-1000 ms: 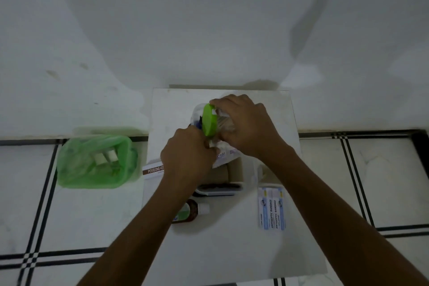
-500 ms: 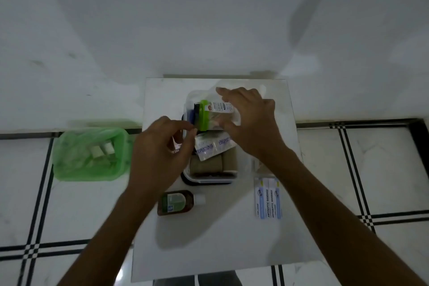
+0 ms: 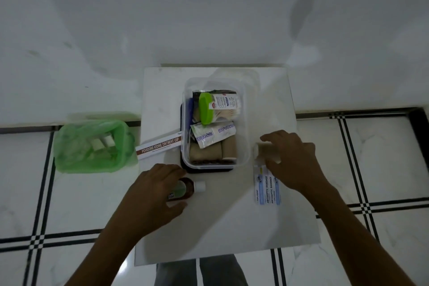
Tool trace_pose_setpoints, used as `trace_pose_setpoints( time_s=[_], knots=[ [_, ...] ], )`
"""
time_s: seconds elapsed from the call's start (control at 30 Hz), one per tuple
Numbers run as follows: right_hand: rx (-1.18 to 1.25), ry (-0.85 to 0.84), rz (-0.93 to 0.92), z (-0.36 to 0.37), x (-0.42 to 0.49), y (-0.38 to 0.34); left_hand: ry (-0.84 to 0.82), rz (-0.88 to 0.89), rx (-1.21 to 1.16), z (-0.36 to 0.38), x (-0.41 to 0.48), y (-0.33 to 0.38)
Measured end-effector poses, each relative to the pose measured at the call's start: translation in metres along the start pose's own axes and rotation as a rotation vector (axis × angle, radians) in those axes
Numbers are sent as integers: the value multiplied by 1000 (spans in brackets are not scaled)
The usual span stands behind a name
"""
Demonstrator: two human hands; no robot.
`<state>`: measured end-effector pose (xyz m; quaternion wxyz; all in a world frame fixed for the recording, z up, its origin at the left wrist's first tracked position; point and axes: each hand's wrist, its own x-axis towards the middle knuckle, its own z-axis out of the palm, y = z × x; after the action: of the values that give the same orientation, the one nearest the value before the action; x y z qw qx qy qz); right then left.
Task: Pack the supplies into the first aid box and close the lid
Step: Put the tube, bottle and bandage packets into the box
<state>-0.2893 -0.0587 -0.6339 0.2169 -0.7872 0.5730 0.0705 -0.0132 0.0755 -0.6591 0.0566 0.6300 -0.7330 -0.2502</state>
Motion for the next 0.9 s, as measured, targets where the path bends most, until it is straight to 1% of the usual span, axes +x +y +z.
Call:
trace_pose_setpoints(
  time_s=[0.1,0.2,0.4,0.6,0.77,0.9],
  knots=[
    [-23,23,-20,11,5,4,-44,13,46,6,7,-4],
    [-87,52,-62,21,10,9,-92,-7,42,11,11,-7],
    [-54,88,-84,25,15,10,-109,-81,18,14,9,-6],
    [45,183,-90,-3,8,2,14,-93,-75,-23,-6,-7],
    [186,266,-130,-34,3,-12,118,-79,-32,-72,-9,-4],
    [300,313,-219,-57,4,-37,174,2,-53,-102,8,11]
  ],
)
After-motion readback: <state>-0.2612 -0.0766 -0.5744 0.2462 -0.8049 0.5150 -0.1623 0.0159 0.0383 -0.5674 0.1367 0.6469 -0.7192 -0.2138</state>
